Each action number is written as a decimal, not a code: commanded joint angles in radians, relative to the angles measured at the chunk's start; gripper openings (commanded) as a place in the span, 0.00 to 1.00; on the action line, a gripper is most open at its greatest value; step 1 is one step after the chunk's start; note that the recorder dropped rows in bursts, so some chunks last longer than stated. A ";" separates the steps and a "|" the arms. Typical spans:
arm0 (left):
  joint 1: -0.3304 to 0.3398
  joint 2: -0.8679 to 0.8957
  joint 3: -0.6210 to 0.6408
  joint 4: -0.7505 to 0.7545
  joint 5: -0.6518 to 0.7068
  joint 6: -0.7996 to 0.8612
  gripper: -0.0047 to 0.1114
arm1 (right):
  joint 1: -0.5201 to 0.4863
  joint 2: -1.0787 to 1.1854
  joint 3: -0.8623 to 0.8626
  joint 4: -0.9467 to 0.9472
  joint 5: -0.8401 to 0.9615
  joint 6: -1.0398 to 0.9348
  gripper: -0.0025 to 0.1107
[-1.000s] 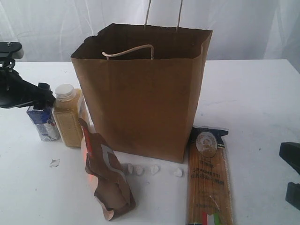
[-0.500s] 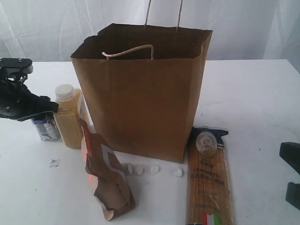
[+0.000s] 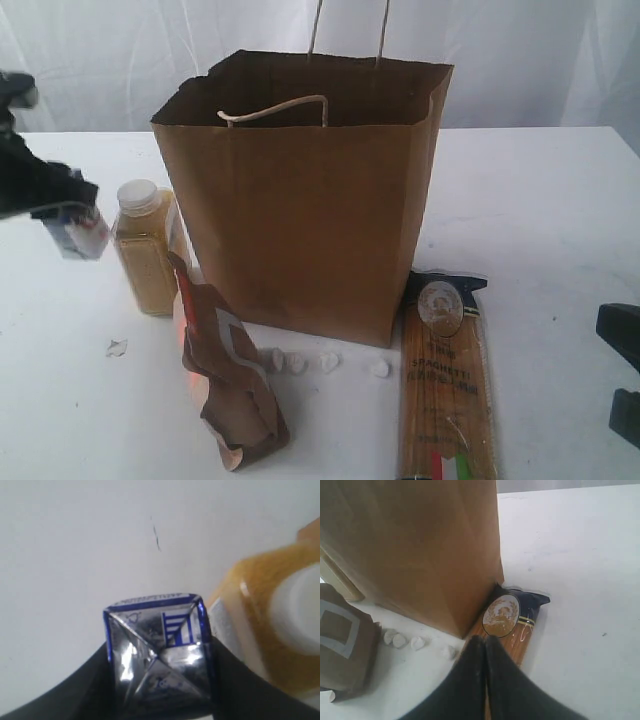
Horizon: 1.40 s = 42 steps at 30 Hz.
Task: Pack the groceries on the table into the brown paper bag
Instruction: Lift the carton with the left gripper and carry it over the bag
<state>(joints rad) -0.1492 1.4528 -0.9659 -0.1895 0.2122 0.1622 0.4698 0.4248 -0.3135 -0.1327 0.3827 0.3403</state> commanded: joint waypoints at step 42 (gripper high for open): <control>-0.243 -0.091 -0.572 -0.728 0.440 0.631 0.04 | 0.001 -0.236 0.313 0.004 -0.048 0.058 0.02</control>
<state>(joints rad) -0.3423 1.3442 -1.5282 -0.9005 0.7003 0.7797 0.4698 0.1975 -0.0050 -0.1291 0.3448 0.3939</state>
